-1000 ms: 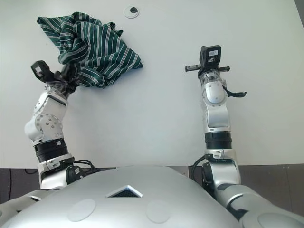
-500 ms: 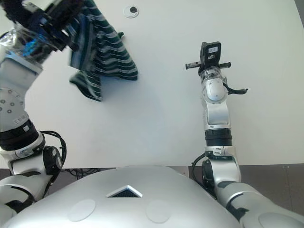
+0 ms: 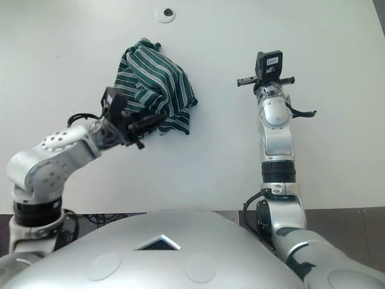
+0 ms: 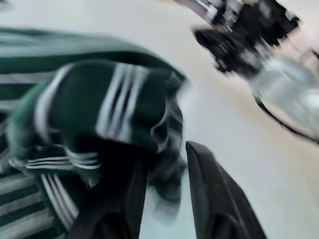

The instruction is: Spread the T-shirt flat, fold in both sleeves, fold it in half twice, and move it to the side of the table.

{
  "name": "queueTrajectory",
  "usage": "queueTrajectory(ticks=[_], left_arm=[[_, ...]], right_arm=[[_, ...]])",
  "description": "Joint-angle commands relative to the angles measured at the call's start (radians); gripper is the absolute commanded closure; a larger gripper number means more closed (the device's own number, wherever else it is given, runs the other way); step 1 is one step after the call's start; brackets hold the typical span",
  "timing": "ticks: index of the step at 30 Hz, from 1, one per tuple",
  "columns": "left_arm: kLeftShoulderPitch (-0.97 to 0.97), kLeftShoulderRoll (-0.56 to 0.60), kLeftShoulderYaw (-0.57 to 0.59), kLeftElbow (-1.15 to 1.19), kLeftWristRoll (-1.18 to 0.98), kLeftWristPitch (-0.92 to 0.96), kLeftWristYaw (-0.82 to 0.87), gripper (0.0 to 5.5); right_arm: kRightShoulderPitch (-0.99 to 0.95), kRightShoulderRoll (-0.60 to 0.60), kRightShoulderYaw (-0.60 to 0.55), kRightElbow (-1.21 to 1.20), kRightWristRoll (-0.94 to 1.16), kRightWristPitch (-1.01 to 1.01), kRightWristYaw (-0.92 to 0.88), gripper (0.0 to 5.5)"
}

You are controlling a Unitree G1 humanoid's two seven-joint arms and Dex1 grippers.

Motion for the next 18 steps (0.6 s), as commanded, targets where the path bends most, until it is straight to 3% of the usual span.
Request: queueTrajectory(ticks=[1,5,7,12,18], left_arm=[[0.082,0.194,0.133,-0.022,0.095,-0.097,-0.12,4.26],[0.211,0.387,0.138,-0.001,0.321,-0.275,-0.225,3.97],[0.236,0.418,0.102,0.036,0.428,-0.376,-0.238,3.8],[0.184,0.395,-0.063,0.201,0.717,-0.637,-0.174,3.8],[0.128,0.349,-0.207,0.392,0.929,-0.814,-0.138,3.8]], right_arm=[[0.014,-0.025,-0.008,-0.013,-0.011,0.003,-0.001,5.5],[0.02,-0.03,-0.017,-0.017,-0.011,0.006,-0.004,5.5],[0.023,-0.027,-0.017,-0.017,-0.012,0.005,-0.008,5.5],[0.028,-0.025,-0.011,-0.011,-0.007,0.003,-0.013,5.5],[0.014,-0.03,-0.005,0.003,-0.005,0.0,-0.01,5.5]])
